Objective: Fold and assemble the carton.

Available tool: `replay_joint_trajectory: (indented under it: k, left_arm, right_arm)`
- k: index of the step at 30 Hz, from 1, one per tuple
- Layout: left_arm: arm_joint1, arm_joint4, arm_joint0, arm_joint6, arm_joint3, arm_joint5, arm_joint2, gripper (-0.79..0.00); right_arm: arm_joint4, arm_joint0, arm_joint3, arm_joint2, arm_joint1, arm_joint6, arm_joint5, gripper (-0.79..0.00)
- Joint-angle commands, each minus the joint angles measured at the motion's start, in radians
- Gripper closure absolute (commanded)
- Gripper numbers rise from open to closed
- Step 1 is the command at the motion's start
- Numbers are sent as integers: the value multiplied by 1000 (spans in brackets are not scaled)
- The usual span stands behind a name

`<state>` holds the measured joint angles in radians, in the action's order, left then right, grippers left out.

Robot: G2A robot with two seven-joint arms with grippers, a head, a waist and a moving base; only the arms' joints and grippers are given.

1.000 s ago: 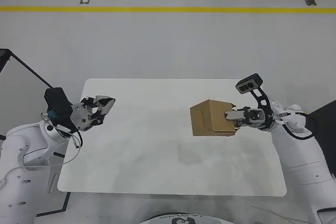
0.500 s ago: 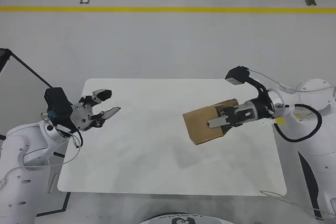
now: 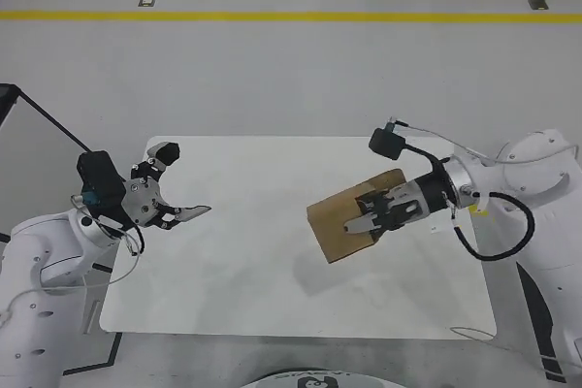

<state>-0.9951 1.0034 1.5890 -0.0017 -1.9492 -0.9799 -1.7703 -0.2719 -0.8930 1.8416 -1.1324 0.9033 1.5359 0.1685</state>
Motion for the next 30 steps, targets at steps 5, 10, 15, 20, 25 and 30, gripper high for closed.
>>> replay_joint_trajectory:
  k: [5, 10, 15, 20, 25, 30]
  left_arm:
    - [0, 0, 0, 0, 0, 0, 0, -785]
    - [0, 0, 0, 0, 0, 0, 0, -785]
    - [0, 0, 0, 0, 0, 0, 0, -785]
    - [0, 0, 0, 0, 0, 0, 0, -785]
    - [0, 0, 0, 0, 0, 0, 0, -785]
    - [0, 0, 0, 0, 0, 0, 0, -785]
  right_arm:
    - [401, 207, -25, 259, 14, 0, 48, 0]
    - [478, 344, -100, 419, 59, -6, 93, 0]
    - [478, 354, -115, 436, 66, -8, 97, 0]
    - [478, 354, -115, 436, 66, -8, 97, 0]
    - [480, 351, -115, 436, 66, -15, 97, 0]
    - [652, 358, -77, 471, 63, 0, 87, 0]
